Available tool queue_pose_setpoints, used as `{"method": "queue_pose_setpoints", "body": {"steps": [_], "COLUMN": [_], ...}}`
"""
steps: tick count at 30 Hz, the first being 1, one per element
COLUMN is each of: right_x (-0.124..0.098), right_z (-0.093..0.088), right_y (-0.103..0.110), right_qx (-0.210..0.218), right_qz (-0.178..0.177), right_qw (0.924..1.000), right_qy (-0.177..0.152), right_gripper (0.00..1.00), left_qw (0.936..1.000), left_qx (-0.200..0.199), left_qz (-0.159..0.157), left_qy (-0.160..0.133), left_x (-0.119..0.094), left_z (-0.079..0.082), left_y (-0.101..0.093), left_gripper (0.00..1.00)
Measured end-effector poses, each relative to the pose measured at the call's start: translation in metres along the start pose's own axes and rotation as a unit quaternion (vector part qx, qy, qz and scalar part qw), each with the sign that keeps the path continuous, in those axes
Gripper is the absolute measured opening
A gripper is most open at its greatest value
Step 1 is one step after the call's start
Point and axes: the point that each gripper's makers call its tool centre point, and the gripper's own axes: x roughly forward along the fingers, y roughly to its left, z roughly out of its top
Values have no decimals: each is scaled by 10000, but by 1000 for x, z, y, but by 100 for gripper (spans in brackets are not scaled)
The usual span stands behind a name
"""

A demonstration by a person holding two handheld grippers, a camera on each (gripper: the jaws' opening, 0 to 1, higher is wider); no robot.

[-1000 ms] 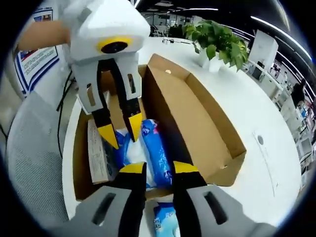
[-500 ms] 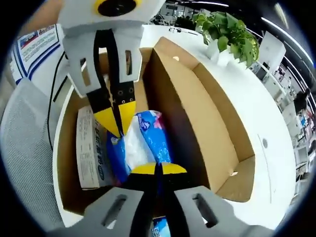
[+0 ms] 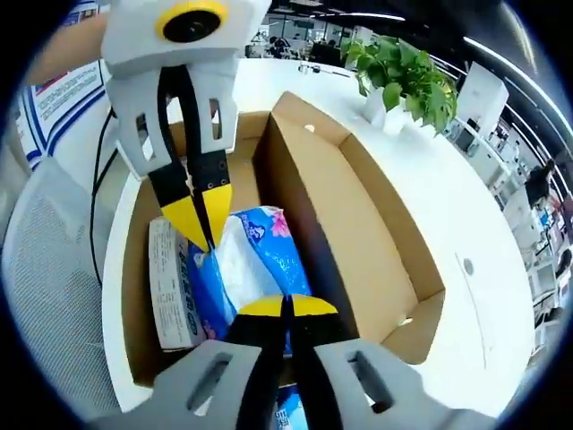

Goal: Operate the shoe box by opening the lid, removing the specified soft item, and placing it in the target area until the item is outside and the box remains undamaged.

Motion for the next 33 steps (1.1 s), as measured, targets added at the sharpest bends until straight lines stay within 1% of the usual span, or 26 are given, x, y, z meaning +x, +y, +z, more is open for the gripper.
{"method": "queue_pose_setpoints", "body": {"steps": [6,11,17,21,26,30,33], "right_x": [-14,-29,-47,-59,-75,-91,-100], "right_z": [15,30,42,46,47,44,41], "right_y": [-1,-3,-5,-6,-10,-14,-16], "right_qx": [-51,-103,-168,-228,-252,-238,-242], "right_qz": [-81,-156,-235,-291,-382,-474,-533], "right_qw": [9998,9992,9982,9976,9967,9959,9955], "right_qy": [-170,-353,-516,-590,-670,-737,-745], "right_gripper": [0,0,0,0,0,0,0], "left_qw": [9999,9996,9992,9989,9985,9983,9981], "left_qx": [32,91,231,283,356,391,454], "left_qz": [113,188,238,242,255,258,227], "left_qy": [-64,-172,-224,-282,-327,-335,-360], "left_x": [-16,-33,-52,-59,-66,-67,-66], "left_z": [6,18,32,41,57,69,79], "left_y": [-1,-5,-19,-21,-30,-36,-40], "left_gripper": [0,0,0,0,0,0,0]}}
